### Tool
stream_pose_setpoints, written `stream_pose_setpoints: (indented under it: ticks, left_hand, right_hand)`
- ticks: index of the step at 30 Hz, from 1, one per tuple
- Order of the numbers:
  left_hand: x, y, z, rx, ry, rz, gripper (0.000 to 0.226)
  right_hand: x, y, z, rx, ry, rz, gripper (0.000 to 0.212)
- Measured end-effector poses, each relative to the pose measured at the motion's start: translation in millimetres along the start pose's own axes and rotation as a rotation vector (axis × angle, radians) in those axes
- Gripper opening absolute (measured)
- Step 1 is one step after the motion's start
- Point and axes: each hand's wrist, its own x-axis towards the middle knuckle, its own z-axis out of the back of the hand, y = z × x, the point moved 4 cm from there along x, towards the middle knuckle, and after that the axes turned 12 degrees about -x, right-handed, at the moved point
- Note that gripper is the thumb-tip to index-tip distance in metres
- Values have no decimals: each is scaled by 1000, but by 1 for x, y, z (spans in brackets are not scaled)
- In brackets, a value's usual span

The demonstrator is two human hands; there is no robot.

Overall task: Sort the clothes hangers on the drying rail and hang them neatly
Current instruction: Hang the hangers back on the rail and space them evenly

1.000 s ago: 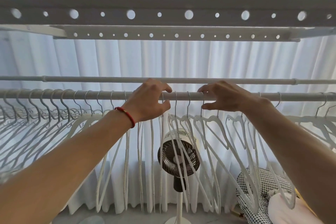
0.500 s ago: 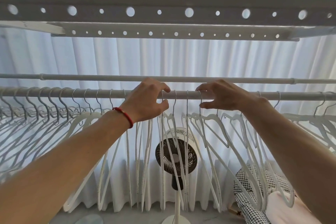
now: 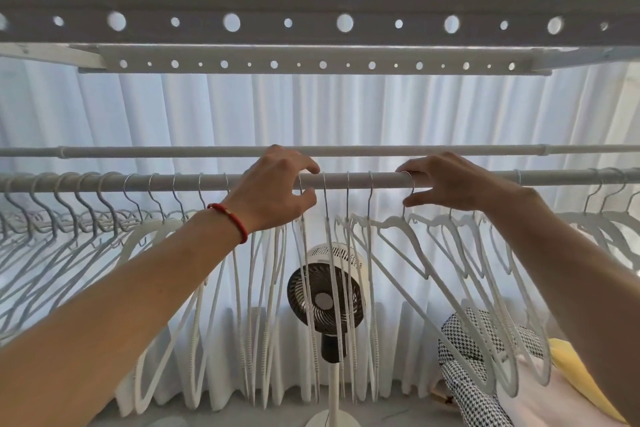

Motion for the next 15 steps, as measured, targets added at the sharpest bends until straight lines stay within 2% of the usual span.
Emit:
stream_pose_setpoints:
  ticks: [11, 15]
  left_hand:
    - [0, -7, -5, -18, 20, -13, 32]
    - [5, -17, -12, -25, 30, -48, 33]
  right_hand:
    - [15, 27, 7, -144, 40, 11, 33]
    - [9, 24, 7, -127, 46, 14, 44]
